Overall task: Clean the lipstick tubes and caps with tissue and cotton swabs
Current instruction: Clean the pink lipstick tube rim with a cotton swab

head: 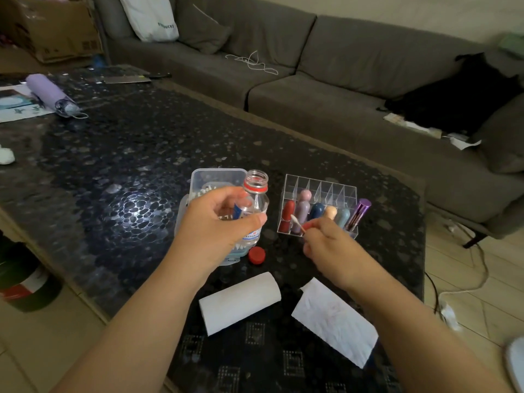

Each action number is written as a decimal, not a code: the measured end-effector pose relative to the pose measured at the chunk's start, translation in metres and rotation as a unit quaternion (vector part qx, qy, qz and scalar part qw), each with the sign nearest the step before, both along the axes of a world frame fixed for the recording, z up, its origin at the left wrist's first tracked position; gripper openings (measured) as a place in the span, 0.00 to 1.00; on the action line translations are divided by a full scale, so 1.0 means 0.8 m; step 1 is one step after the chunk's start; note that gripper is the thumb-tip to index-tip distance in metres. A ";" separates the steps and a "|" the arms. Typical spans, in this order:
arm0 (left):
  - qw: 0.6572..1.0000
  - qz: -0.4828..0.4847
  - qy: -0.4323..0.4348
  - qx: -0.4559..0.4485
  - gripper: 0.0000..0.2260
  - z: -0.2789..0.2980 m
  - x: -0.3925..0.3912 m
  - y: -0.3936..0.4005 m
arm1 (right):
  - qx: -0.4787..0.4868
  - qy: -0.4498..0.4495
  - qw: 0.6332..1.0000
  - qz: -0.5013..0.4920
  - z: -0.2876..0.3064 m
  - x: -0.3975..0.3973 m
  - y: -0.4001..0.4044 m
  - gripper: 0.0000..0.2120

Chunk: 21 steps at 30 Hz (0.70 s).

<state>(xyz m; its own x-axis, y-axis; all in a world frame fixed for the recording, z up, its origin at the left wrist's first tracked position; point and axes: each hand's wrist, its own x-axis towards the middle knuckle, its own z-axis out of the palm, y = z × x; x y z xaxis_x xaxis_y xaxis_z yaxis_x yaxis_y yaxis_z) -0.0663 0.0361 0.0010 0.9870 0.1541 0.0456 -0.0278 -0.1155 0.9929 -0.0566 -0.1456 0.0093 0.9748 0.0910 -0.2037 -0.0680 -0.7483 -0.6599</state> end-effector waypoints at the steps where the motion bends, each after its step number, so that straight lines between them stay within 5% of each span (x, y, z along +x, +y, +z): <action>1: 1.000 -0.011 0.001 0.013 0.13 0.000 -0.001 -0.003 | 0.018 -0.017 1.000 -0.010 0.008 -0.008 -0.007 0.09; 5: 0.995 -0.064 0.012 0.074 0.19 0.000 -0.011 -0.019 | 0.093 -0.054 0.993 -0.043 0.035 -0.044 -0.026 0.06; 9: 0.988 -0.106 -0.008 0.115 0.16 -0.002 -0.021 -0.031 | 0.145 -0.200 0.967 -0.056 0.050 -0.067 -0.038 0.07; 16: 0.977 -0.125 -0.048 0.166 0.21 -0.006 -0.024 -0.049 | -0.011 -0.372 0.928 -0.012 0.031 -0.069 -0.056 0.07; 21: 0.968 -0.124 -0.067 0.208 0.22 -0.009 -0.025 -0.060 | -0.082 -0.381 0.919 0.066 0.024 -0.062 -0.063 0.09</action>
